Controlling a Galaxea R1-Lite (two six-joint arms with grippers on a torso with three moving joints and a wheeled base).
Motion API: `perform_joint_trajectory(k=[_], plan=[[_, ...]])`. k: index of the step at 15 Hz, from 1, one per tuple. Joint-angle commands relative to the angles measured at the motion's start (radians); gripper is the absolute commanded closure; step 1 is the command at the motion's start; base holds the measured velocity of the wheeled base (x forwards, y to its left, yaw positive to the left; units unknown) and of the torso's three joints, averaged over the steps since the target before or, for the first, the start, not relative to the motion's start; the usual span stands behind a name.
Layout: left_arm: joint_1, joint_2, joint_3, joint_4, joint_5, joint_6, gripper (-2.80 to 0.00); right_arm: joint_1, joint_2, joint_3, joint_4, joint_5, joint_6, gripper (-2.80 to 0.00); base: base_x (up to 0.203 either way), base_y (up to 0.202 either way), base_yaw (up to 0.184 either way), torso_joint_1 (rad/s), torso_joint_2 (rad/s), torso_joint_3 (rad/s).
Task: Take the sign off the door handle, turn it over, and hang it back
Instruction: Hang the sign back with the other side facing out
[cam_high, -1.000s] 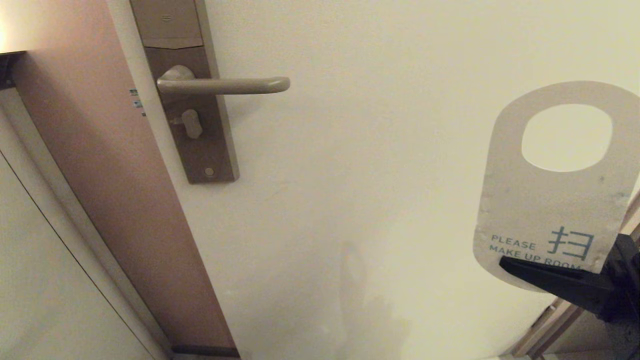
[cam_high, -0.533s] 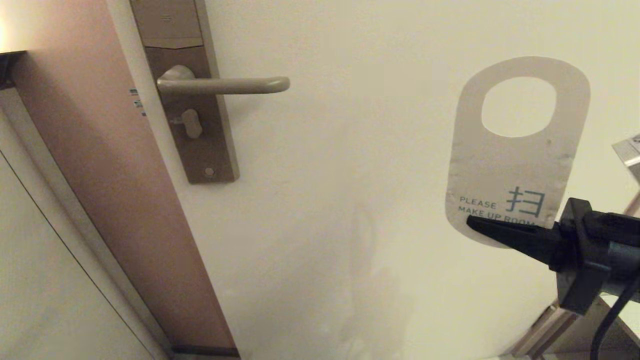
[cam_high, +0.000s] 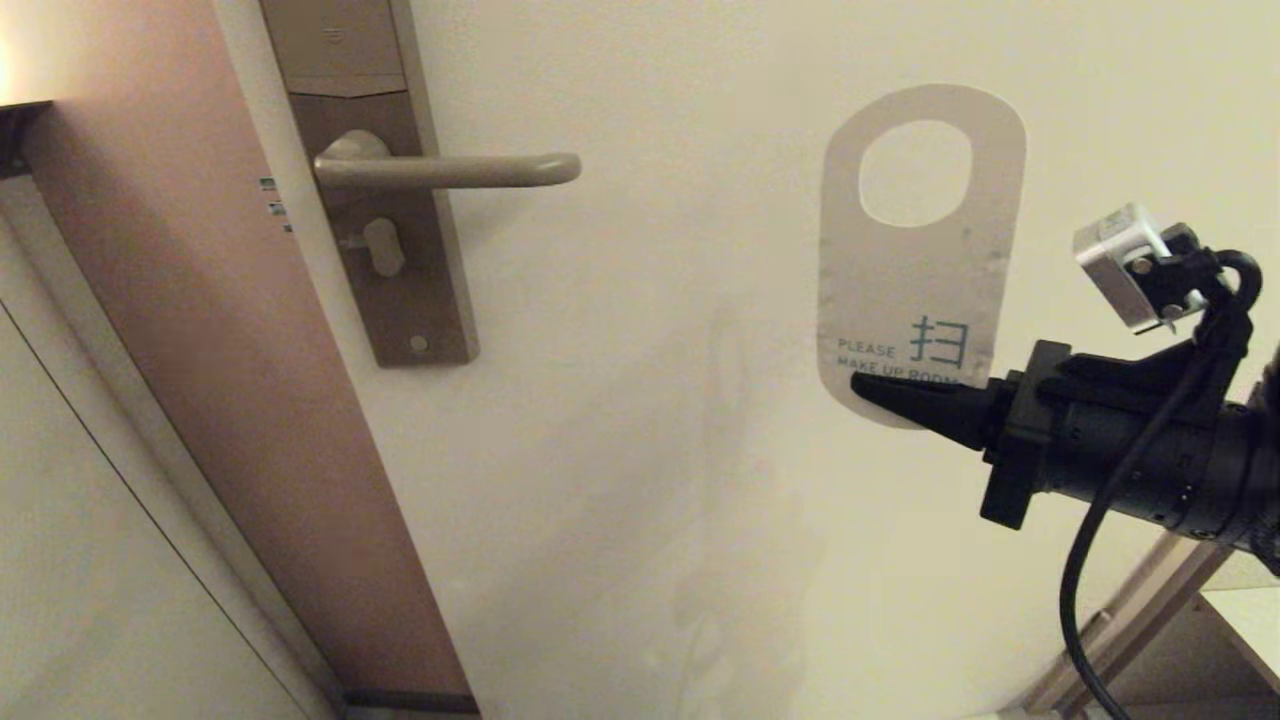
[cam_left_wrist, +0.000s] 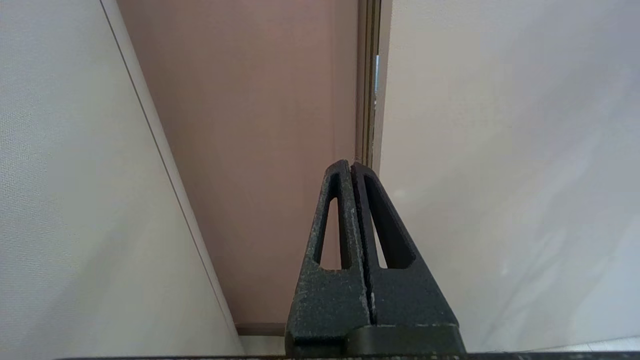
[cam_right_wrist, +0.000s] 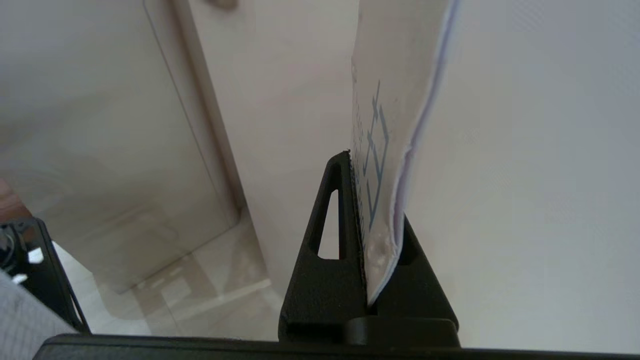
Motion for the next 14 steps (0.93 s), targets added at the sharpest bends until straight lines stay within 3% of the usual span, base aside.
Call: perform_joint_trajectory(k=[1,9,14], plan=[[0.000,0.001,0.000,-0.001,0.000,-0.001,0.00,0.045,0.063,-0.061,0.008,-0.021,0.000,0.00,0.000,0.000,0.000,0.000,0.00,0.000],[0.000,0.001,0.000,-0.001,0.000,0.000,0.00,0.219,0.136,-0.228,0.120,-0.138,0.006,0.00,0.000,0.000,0.000,0.000,0.00,0.000],[0.000,0.001,0.000,-0.001,0.000,0.000,0.00,0.319,0.188,-0.295,0.145,-0.297,0.002,0.00,0.000,0.000,0.000,0.000,0.00,0.000]])
